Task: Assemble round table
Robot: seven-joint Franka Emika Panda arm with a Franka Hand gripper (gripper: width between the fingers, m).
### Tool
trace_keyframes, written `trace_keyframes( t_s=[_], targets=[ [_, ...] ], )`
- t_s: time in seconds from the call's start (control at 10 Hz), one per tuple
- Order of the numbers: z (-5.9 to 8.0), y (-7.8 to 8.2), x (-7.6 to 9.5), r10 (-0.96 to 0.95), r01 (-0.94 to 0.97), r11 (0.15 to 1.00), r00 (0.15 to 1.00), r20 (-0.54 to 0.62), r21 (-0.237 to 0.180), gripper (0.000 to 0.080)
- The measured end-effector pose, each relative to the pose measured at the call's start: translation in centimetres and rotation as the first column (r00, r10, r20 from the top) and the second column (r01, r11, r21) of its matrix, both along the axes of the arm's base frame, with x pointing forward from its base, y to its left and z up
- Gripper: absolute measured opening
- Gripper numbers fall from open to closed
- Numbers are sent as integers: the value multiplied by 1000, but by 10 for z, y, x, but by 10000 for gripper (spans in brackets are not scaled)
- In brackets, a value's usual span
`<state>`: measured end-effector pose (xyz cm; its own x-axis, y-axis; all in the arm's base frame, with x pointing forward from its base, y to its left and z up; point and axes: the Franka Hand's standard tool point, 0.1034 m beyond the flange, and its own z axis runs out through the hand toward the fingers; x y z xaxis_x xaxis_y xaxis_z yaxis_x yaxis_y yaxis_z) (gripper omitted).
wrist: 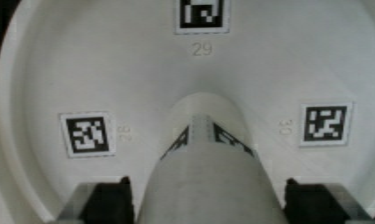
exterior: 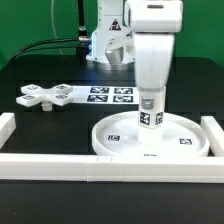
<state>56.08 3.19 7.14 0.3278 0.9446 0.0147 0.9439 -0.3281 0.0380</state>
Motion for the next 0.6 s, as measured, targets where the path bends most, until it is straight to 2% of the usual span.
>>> trace_keyframes(
  t_s=[0.2,0.6],
  targets=[
    [-2,1,-2,-224,225,974,974,-9,19,415],
    [-2,3,-3,-469,469,883,883,-17,26,414]
  ],
)
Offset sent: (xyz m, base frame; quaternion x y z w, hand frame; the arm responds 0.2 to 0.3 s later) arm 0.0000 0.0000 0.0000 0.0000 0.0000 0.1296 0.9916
